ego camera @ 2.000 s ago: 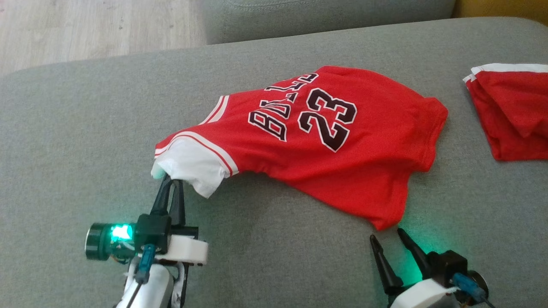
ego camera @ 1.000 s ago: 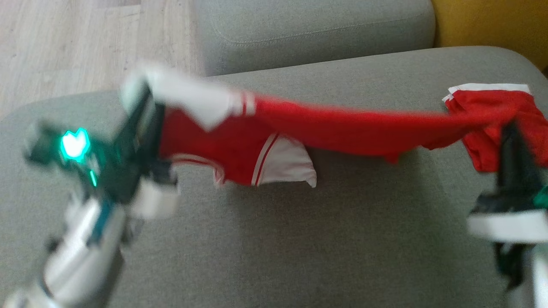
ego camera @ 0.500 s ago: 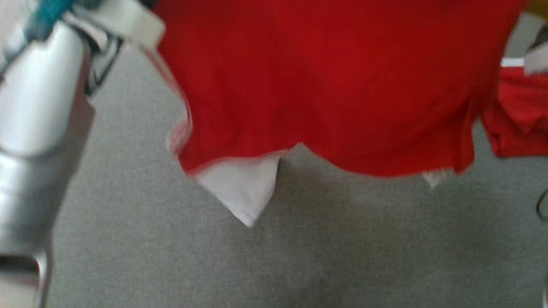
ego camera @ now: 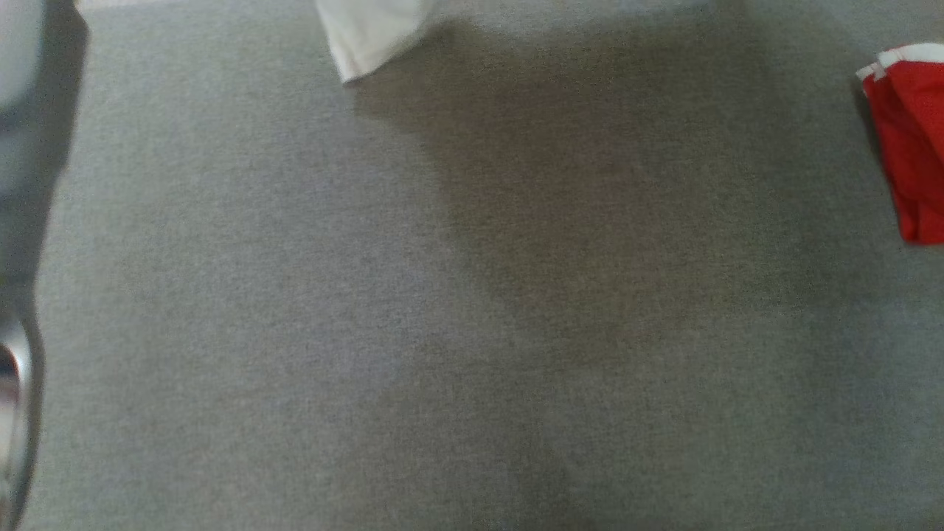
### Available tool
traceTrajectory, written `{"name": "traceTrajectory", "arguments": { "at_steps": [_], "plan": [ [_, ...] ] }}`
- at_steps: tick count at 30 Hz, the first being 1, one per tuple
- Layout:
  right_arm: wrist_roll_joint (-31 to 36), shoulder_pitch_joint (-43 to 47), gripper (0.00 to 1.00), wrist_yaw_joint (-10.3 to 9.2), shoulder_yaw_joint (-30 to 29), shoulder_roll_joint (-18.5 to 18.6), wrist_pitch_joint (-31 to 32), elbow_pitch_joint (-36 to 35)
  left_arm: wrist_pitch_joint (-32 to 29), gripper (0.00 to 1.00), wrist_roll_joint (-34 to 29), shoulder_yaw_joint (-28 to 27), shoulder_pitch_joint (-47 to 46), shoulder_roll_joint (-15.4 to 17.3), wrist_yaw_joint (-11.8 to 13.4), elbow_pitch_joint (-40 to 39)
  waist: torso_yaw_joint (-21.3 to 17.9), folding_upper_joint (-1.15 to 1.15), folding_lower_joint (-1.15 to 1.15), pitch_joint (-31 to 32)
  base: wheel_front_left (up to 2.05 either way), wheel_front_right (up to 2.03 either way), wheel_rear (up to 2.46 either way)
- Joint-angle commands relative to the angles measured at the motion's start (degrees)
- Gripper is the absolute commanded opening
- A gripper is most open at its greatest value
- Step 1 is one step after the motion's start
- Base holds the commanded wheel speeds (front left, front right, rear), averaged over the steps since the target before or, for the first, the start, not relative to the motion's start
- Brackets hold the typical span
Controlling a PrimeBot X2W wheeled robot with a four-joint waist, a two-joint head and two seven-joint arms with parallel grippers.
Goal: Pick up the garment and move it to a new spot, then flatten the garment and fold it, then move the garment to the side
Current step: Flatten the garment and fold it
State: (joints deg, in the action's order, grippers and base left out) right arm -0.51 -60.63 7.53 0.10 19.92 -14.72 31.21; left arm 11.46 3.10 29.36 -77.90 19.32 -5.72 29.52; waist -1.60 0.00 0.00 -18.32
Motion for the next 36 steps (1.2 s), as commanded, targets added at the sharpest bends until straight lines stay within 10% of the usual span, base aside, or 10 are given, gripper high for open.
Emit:
{"name": "traceTrajectory", "arguments": {
  "at_steps": [1,21,36],
  "plan": [
    [0.1,2.5,0.00,-0.04,0.5,0.3,-0.3,-2.2,0.0,0.00,0.7,-1.7,1.6,2.9,0.9,-1.8,0.3,0.00,0.00,0.2,0.00,0.00,0.00],
    [-1.1,58.6,0.00,-0.04,-7.7,-6.1,0.4,-17.0,-2.7,0.00,16.5,0.0,78.6,4.3,18.2,-30.1,1.5,0.00,0.00,8.6,0.00,0.00,0.00],
    [0.2,65.2,0.00,-0.04,-8.9,-11.3,9.0,-24.1,-9.1,0.00,19.1,0.9,79.0,4.6,18.1,-33.4,0.8,0.00,0.00,10.3,0.00,0.00,0.00]
  ]
}}
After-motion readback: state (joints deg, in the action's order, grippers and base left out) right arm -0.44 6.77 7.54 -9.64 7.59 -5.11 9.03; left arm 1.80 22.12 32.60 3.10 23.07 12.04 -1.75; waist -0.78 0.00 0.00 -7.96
